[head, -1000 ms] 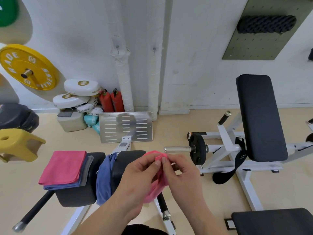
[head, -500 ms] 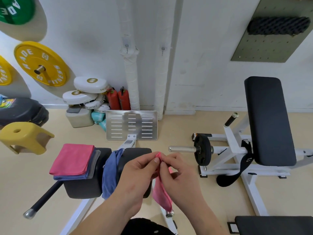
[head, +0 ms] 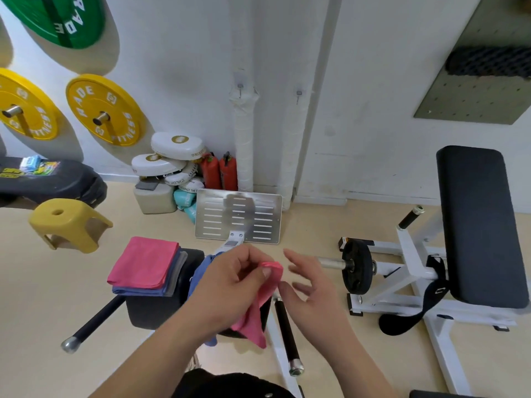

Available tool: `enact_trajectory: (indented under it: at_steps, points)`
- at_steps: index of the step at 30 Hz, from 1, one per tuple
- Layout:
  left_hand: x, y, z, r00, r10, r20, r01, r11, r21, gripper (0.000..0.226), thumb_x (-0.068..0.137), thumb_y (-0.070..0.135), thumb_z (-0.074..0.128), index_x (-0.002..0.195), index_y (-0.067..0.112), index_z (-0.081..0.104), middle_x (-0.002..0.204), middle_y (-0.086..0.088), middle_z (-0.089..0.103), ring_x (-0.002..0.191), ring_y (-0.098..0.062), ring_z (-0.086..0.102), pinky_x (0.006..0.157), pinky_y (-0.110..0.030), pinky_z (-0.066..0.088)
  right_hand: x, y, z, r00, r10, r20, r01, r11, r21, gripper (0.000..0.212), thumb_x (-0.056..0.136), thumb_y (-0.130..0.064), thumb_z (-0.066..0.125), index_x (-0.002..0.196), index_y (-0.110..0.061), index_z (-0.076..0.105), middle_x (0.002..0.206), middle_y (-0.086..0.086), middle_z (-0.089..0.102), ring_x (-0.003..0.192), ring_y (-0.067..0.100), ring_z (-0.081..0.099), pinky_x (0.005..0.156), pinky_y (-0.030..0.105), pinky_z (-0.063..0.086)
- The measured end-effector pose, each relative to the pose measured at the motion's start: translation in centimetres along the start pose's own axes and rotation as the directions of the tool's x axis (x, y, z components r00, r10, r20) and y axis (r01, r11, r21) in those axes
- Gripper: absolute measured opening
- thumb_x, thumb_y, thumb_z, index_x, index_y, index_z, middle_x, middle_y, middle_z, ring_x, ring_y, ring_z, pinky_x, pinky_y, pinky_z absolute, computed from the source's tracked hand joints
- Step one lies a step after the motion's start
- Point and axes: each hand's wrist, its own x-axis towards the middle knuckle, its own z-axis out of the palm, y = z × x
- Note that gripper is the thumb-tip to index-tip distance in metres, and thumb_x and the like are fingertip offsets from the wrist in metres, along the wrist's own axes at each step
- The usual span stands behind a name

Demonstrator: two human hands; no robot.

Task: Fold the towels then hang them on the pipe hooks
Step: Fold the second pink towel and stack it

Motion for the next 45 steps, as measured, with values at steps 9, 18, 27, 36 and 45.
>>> enact_trajectory:
  at_steps: [9,18,27,36,45]
  points:
    - [0.0,2.1,-2.7,0.964,0.267,0.003,-0.266,0.958,0.106,0.023,0.101,0.008,0.058,0.100,0.029,0.068,0.095,0.007,0.074,0.096,-0.016,0.068,0.090,-0.048,0.055,-0.1,0.4,-2.5,0.975,0.058,0.213,-0.039,0.995,-0.093,0.019,0.080,-0.007,0.079,0.079,-0.014,0.061,0.098,-0.027,0.073,0.107,-0.006,0.065,0.090,0.019,0.043]
    - [0.6,1.3,-2.4,0.958,0.276,-0.075,-0.269,0.958,0.096,0.026,0.100,0.006,0.058,0.098,0.029,0.069,0.092,0.008,0.074,0.091,-0.011,0.068,0.085,-0.033,0.054,-1.0,1.1,-3.5,0.974,0.172,0.149,-0.148,0.976,-0.156,0.046,0.066,-0.035,0.093,0.093,-0.031,0.056,0.072,-0.007,0.054,0.075,0.009,0.054,0.069,0.019,0.043]
    - [1.8,-0.5,-3.0,0.932,0.233,-0.278,-0.225,0.972,0.063,0.027,0.098,0.009,0.060,0.098,0.034,0.068,0.094,0.010,0.074,0.095,-0.012,0.069,0.090,-0.040,0.056,-1.3,3.4,-6.1,0.948,0.309,0.082,-0.270,0.911,-0.311,0.018,0.084,-0.032,0.080,0.072,-0.022,0.070,0.077,0.004,0.067,0.066,0.010,0.055,0.066,0.026,0.044]
    - [2.7,-1.5,-4.3,0.915,0.152,-0.373,-0.212,0.969,-0.126,0.024,0.101,0.013,0.060,0.106,0.033,0.071,0.101,0.007,0.079,0.095,-0.010,0.072,0.088,-0.030,0.053,0.2,2.1,-9.4,0.942,0.332,-0.050,-0.275,0.848,0.452,0.033,0.066,-0.027,0.093,0.083,-0.010,0.071,0.075,0.001,0.065,0.074,0.014,0.058,0.072,0.033,0.045]
    - [3.3,-3.2,-5.6,0.941,0.075,-0.329,-0.097,0.994,-0.050,0.018,0.095,0.014,0.069,0.098,0.028,0.079,0.095,0.018,0.079,0.092,0.007,0.069,0.084,-0.014,0.051,1.5,3.2,-8.4,0.888,0.349,-0.299,-0.242,0.908,0.342,0.012,0.083,0.002,0.079,0.088,-0.006,0.072,0.074,0.005,0.076,0.071,0.015,0.067,0.075,0.032,0.055]
